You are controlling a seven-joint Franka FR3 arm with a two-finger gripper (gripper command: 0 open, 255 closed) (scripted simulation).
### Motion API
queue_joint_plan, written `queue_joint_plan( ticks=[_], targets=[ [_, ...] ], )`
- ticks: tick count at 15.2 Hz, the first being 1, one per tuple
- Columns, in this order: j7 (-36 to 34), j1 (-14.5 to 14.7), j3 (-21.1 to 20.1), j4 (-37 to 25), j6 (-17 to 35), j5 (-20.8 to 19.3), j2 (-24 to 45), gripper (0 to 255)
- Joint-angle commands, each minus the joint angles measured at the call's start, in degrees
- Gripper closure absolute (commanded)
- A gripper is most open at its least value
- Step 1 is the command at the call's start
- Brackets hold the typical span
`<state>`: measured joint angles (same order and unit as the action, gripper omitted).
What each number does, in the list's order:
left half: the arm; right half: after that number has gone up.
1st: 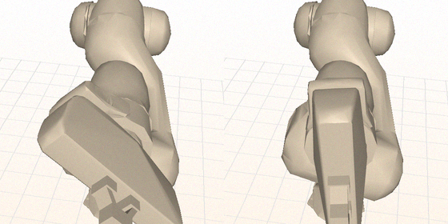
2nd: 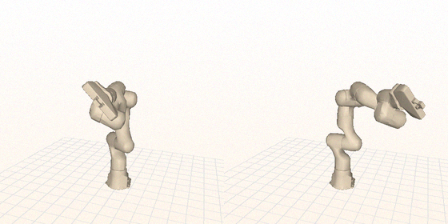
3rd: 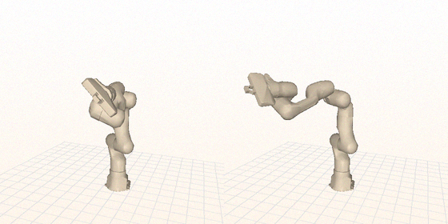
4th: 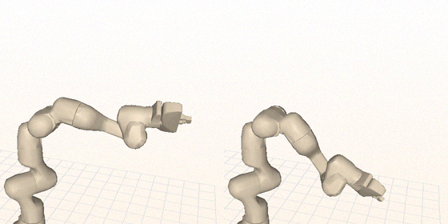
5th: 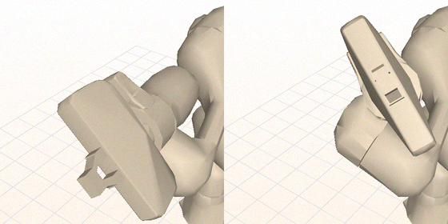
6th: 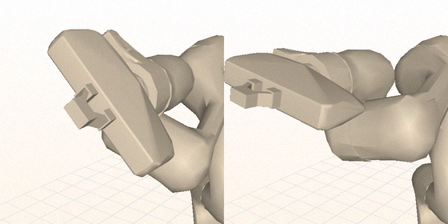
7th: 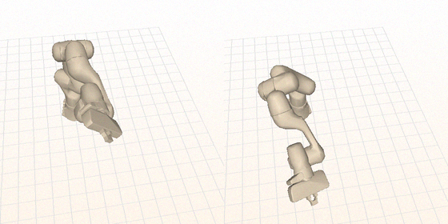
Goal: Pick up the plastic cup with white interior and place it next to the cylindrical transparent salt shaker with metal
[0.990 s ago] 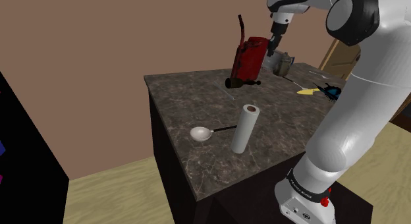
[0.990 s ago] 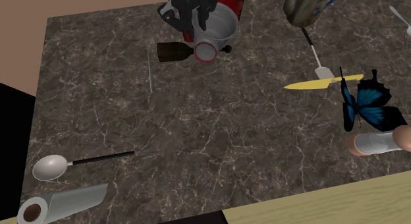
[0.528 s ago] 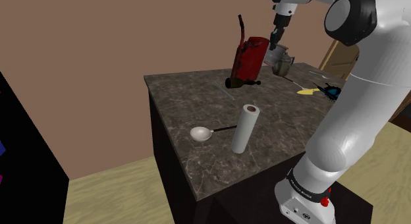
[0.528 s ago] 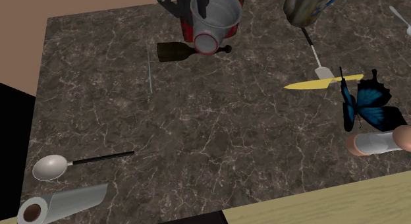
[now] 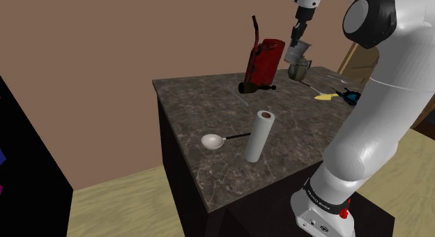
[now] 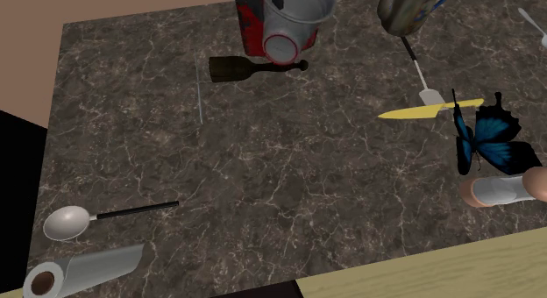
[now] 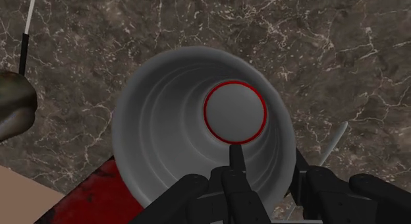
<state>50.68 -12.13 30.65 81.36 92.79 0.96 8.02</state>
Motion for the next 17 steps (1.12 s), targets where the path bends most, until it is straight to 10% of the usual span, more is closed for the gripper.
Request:
queue_joint_plan(
  ticks=[1,17],
  targets=[
    [1.55,-0.68,0.74,2.46,0.76,-0.84,-2.05,255],
    [19.99,-9.7,10.0,10.51,3.18,-3.39,-9.65,255]
  ],
)
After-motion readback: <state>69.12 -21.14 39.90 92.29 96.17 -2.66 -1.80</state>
